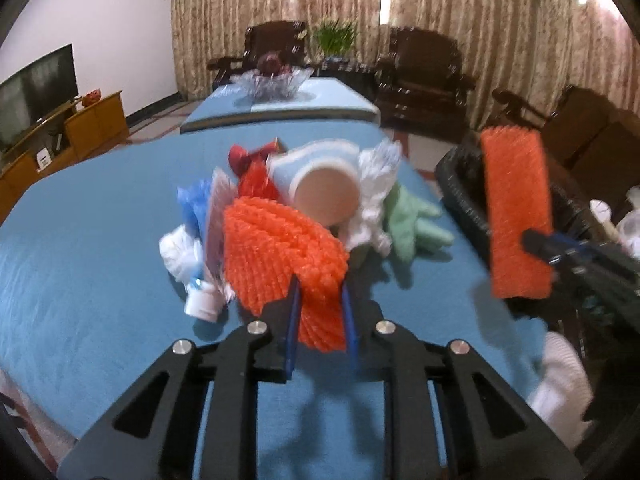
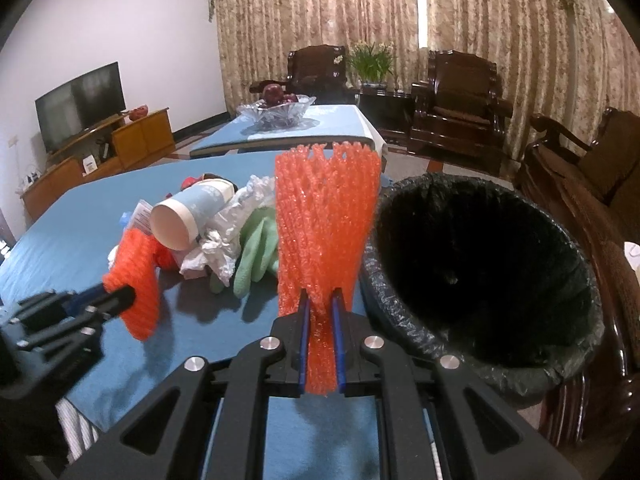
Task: Collect trash
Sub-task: 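Carry both orange nets over the black bin and open both tools, then move both open tools back over the trash pile, then grasp the white paper cup with the right tool while the left tool grasps the blue toothpaste tube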
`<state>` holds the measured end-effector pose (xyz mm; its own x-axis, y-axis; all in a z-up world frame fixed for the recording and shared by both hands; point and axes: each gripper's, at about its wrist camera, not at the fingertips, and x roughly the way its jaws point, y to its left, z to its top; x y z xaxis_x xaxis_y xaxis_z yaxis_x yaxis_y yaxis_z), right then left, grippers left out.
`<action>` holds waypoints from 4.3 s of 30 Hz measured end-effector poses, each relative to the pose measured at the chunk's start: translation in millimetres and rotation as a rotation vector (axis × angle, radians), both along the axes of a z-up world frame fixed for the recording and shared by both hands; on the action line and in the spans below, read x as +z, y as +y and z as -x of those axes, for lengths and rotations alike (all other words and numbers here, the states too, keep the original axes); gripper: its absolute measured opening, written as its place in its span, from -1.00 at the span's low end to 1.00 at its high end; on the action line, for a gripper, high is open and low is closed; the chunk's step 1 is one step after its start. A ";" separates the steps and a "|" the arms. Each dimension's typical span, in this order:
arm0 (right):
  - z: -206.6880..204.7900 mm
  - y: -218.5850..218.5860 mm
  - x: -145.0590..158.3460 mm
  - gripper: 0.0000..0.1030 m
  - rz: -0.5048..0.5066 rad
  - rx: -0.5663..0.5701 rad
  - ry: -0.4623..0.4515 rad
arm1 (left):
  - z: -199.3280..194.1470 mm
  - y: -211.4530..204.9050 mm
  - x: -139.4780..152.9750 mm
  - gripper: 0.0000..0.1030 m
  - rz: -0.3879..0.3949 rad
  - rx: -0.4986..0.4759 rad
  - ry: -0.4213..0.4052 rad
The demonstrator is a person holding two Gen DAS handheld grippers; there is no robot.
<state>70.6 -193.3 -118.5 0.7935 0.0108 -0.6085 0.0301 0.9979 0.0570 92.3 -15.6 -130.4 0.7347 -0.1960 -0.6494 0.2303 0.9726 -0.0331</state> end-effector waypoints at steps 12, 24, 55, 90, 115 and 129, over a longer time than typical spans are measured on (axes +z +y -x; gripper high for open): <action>-2.5 -71.8 24.3 -0.79 0.008 -0.151 -0.045 | -3.8 -71.2 57.9 -0.65 0.136 -0.237 -0.089; -16.3 -174.7 1.1 -0.56 0.030 -0.361 0.010 | -65.4 -201.5 34.8 -0.52 0.206 -0.415 0.022; -72.5 78.7 32.6 0.83 0.004 0.081 -0.120 | -64.4 84.0 51.0 0.72 -0.055 0.199 -0.132; -50.5 88.6 13.0 0.10 -0.066 0.196 -0.087 | -60.1 93.0 9.8 0.73 -0.055 0.194 -0.078; -24.6 33.4 -11.0 0.11 -0.081 0.063 -0.014 | -61.2 36.0 -72.9 -0.08 -0.081 0.096 0.142; -27.2 32.9 -11.8 0.11 -0.068 0.062 -0.017 | -62.7 39.0 -62.5 -0.31 -0.049 0.101 0.141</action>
<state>97.8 -160.4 -130.3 0.8000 0.1012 -0.5914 -0.0336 0.9917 0.1242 155.0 23.4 -193.0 0.6497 -0.0918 -0.7546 0.1282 0.9917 -0.0103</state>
